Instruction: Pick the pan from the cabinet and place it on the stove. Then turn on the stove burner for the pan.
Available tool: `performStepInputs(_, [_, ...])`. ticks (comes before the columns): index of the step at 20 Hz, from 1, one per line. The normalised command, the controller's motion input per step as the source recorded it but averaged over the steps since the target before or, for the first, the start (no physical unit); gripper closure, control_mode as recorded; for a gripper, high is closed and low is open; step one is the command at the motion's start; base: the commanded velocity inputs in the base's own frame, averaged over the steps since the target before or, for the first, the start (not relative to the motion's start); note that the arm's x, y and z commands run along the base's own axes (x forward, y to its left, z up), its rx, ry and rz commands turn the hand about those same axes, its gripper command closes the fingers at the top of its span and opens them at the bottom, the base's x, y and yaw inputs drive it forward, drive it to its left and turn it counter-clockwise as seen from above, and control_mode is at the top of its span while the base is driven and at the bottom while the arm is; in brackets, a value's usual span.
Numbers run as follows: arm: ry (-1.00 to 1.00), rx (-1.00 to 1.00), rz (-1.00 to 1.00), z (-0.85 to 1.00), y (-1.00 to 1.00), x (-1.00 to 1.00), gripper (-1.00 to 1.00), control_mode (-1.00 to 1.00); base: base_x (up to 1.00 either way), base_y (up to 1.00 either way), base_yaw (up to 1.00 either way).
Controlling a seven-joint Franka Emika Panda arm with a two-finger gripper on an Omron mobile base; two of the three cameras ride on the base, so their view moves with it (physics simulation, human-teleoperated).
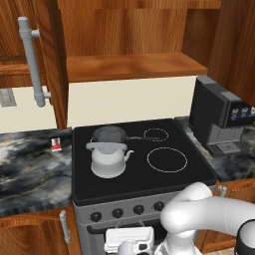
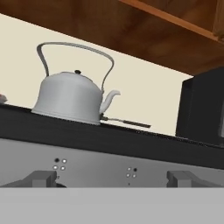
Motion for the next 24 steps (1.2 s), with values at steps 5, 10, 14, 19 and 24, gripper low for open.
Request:
performStepInputs(5, [-0.02,0.16,0.11,0.00,-0.21,0.12,-1.00,-1.00,0.00,0.00,0.00])
performStepInputs(10, [0.00,0.09,0.14,0.00,-0.02,0.14,-1.00,-1.00,0.00,0.00,0.00])
performStepInputs(14, [-0.03,0.07,0.12,0.00,0.00,0.05,-1.00,-1.00,0.00,0.00,0.00])
performStepInputs(19, [-0.10,0.17,0.00,-0.09,-0.11,0.00,-1.00,-1.00,0.00,0.00,0.00])
performStepInputs(24, [-0.12,0.27,0.00,-0.02,-0.20,0.00,-1.00,-1.00,0.00,0.00,0.00])
